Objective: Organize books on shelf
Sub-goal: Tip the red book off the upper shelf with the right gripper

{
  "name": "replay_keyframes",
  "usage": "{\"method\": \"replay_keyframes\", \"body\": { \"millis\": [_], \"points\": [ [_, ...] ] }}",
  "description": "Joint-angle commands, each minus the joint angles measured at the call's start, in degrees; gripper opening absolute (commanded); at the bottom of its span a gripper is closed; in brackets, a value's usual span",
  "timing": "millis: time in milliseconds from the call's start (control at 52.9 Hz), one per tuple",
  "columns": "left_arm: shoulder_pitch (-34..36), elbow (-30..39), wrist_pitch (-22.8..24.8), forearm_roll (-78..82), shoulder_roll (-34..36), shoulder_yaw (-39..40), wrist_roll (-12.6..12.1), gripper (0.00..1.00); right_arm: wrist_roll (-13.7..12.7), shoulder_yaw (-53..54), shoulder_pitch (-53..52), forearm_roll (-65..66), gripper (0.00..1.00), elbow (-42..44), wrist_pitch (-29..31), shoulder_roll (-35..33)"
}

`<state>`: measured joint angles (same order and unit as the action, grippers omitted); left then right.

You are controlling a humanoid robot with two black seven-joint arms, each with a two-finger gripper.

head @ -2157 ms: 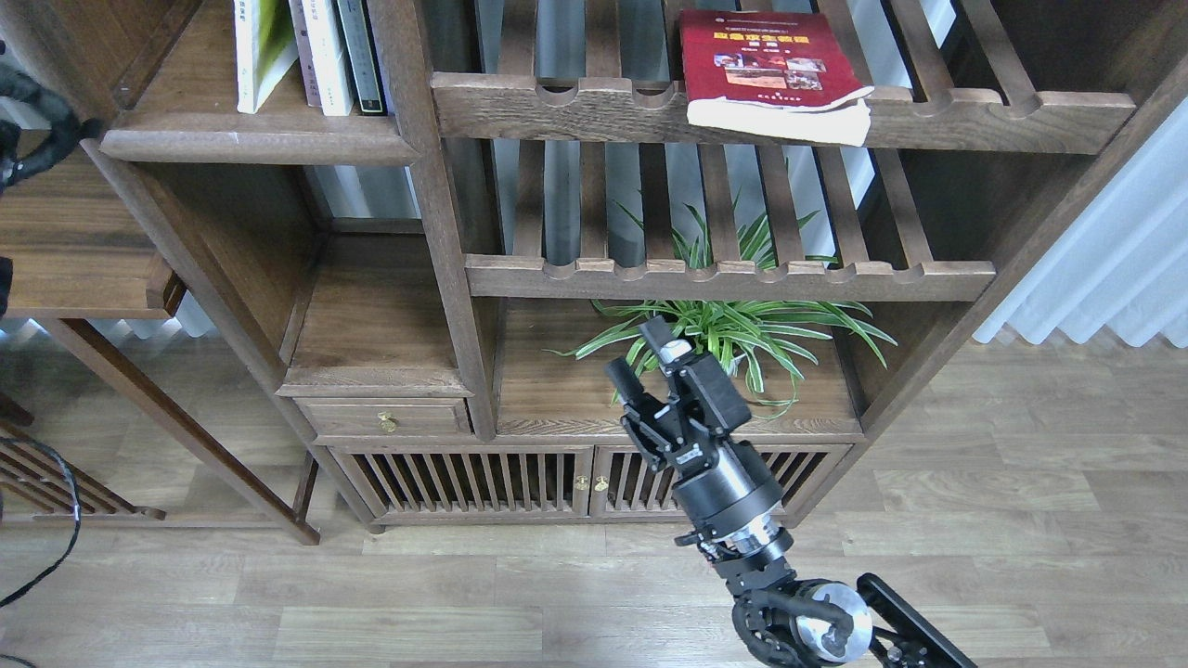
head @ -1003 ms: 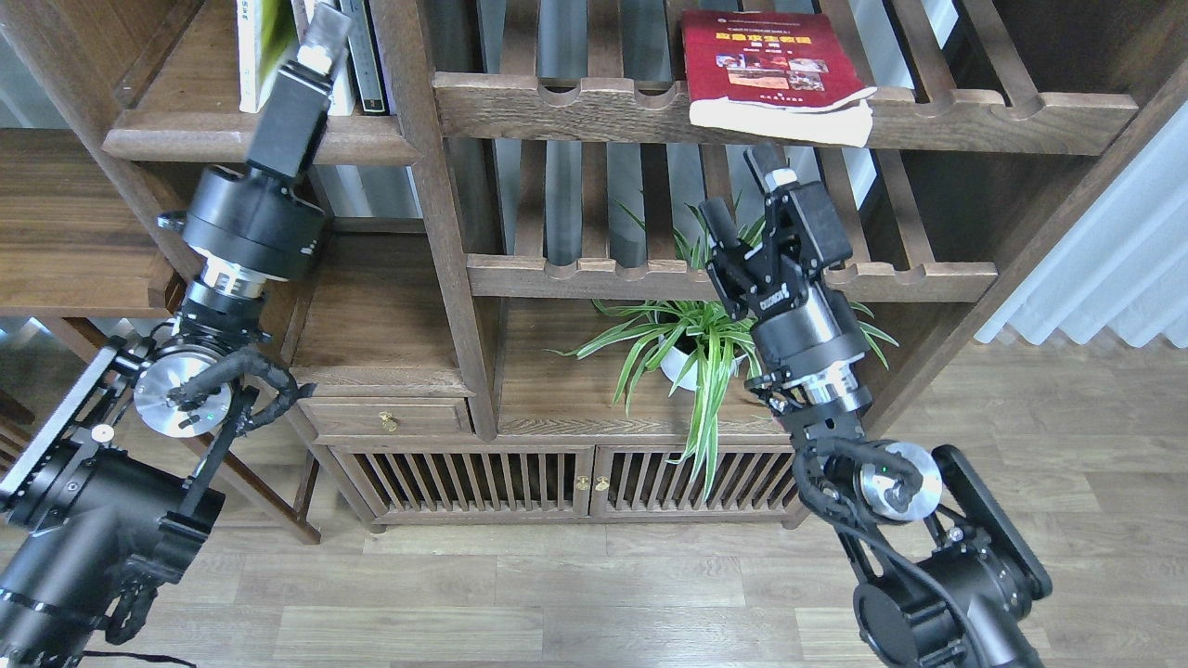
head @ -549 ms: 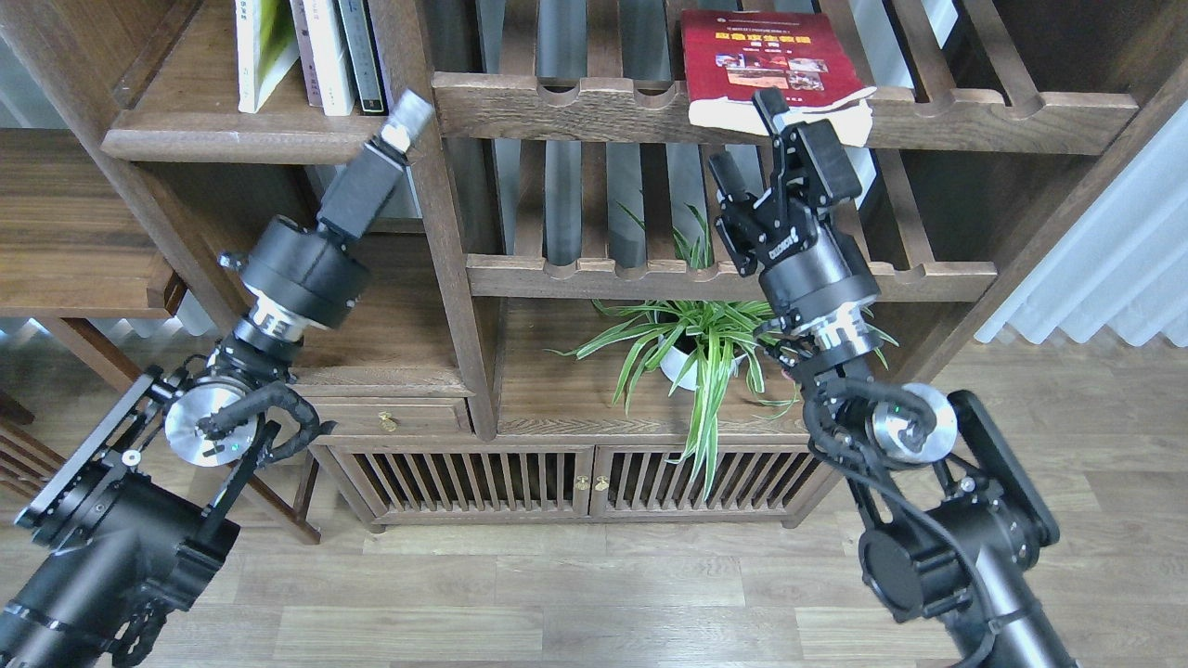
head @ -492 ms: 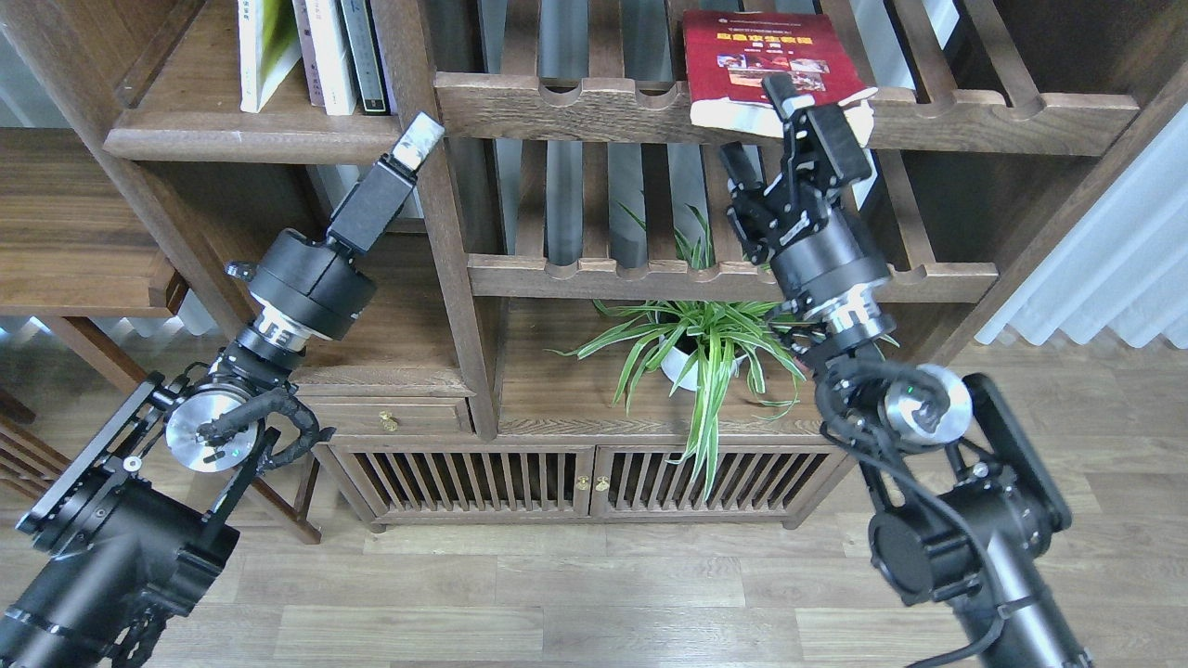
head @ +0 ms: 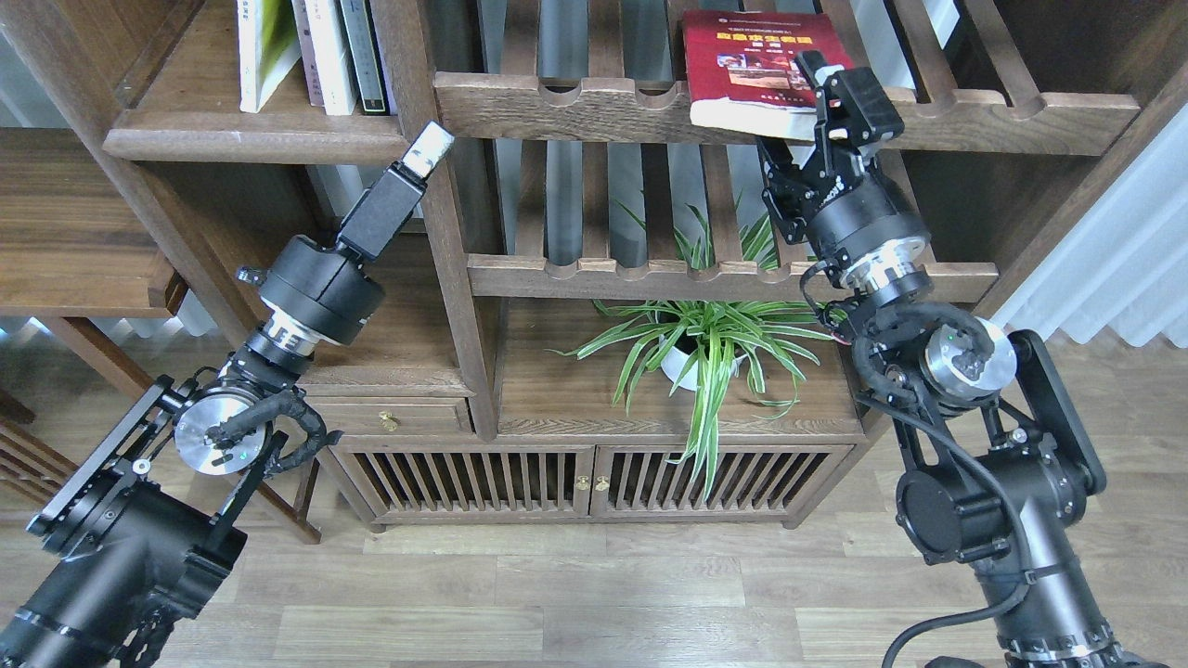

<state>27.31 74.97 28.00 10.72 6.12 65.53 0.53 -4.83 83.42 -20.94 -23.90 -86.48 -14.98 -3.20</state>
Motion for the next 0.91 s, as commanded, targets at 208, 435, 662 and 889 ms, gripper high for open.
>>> {"method": "replay_keyframes", "body": {
  "millis": [208,435,662,889],
  "points": [
    [0.02,0.00,0.00,0.00,-0.05,0.03,-0.70,1.00,0.09,-0.18,-3.15,0.34,0.85,0.26,-5.23,0.03],
    [0.02,0.00,0.00,0.00,0.04,0.74,-0.70,1.00,0.09,-0.18,-3.15,0.26,0.68,0.26,-6.12,0.29],
    [0.02,0.00,0.00,0.00,0.12,0.91,-0.70,1.00,0.09,-0.80,-3.59,0.43,0.56,1.57,-6.20,0.29],
    [-0.06,0.00,0.00,0.00,0.04,0.91,-0.70,1.00,0.09,-0.89,-4.64,0.34,0.43,2.28,-5.85,0.91]
  ]
}}
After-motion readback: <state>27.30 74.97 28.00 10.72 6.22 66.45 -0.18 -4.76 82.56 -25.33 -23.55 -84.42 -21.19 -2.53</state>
